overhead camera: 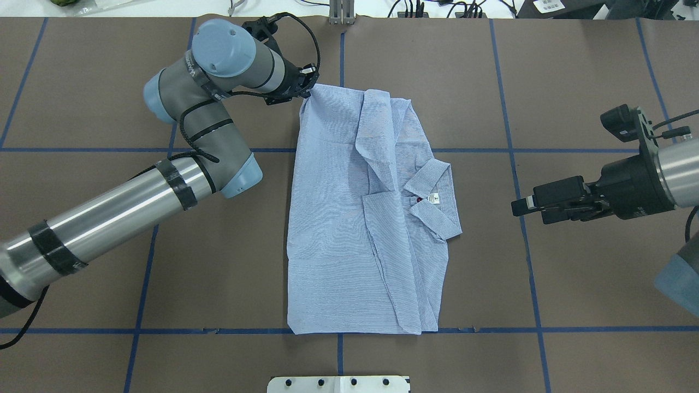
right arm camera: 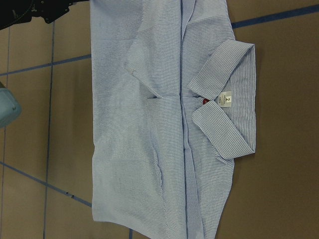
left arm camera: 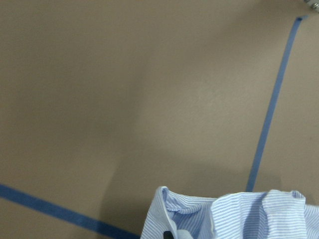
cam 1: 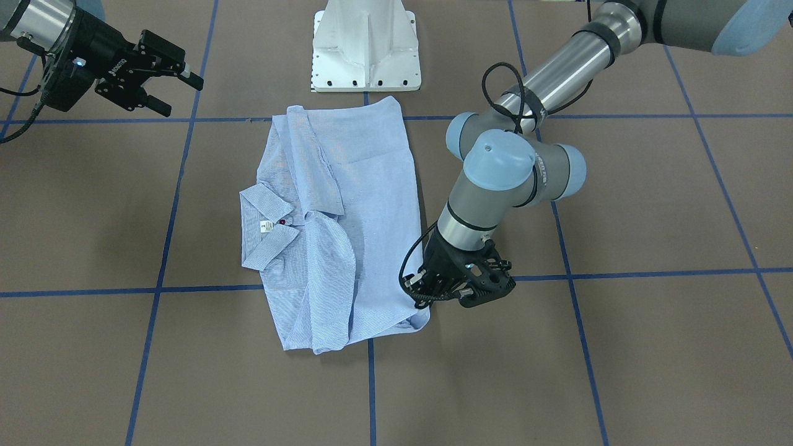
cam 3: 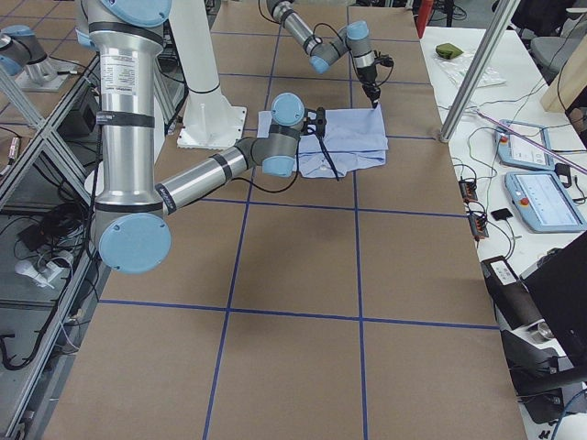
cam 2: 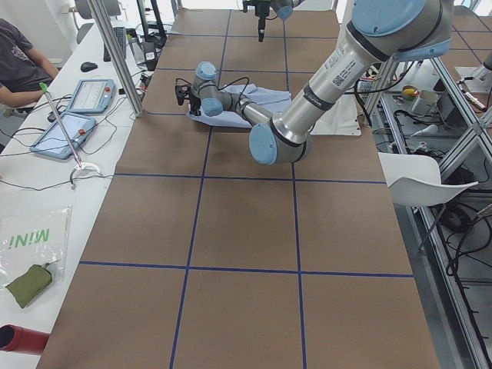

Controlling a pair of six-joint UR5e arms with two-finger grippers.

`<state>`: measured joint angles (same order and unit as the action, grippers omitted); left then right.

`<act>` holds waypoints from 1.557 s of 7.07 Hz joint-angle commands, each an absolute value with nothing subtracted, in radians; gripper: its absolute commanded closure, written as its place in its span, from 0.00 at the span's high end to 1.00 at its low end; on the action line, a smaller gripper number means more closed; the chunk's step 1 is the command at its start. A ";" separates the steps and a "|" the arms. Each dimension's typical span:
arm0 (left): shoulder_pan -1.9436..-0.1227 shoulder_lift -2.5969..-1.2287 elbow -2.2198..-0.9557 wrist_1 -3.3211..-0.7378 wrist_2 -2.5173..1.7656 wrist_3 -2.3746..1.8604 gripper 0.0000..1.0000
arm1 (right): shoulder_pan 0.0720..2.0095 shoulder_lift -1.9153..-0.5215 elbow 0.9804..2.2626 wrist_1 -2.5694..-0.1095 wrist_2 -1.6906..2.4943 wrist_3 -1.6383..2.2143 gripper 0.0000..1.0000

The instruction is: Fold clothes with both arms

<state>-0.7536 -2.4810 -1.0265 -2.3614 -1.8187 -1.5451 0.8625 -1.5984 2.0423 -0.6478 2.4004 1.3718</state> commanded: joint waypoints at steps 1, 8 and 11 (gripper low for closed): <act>-0.756 -2.514 -0.930 -2.445 -1.754 -1.506 0.00 | 0.865 -1.598 2.040 -0.649 2.396 1.371 1.00; -0.883 -2.238 -1.214 -2.471 -1.971 -1.335 1.00 | 0.850 -1.372 1.996 -0.971 2.288 1.321 1.00; -0.903 -2.031 -1.423 -2.442 -1.999 -1.249 1.00 | 0.685 -1.127 1.991 -1.462 2.009 1.134 1.00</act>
<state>-0.8943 -2.1017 -1.3535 -2.4528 -1.9777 -1.2813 0.7498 -1.2348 1.9939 -1.2484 2.1223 1.2152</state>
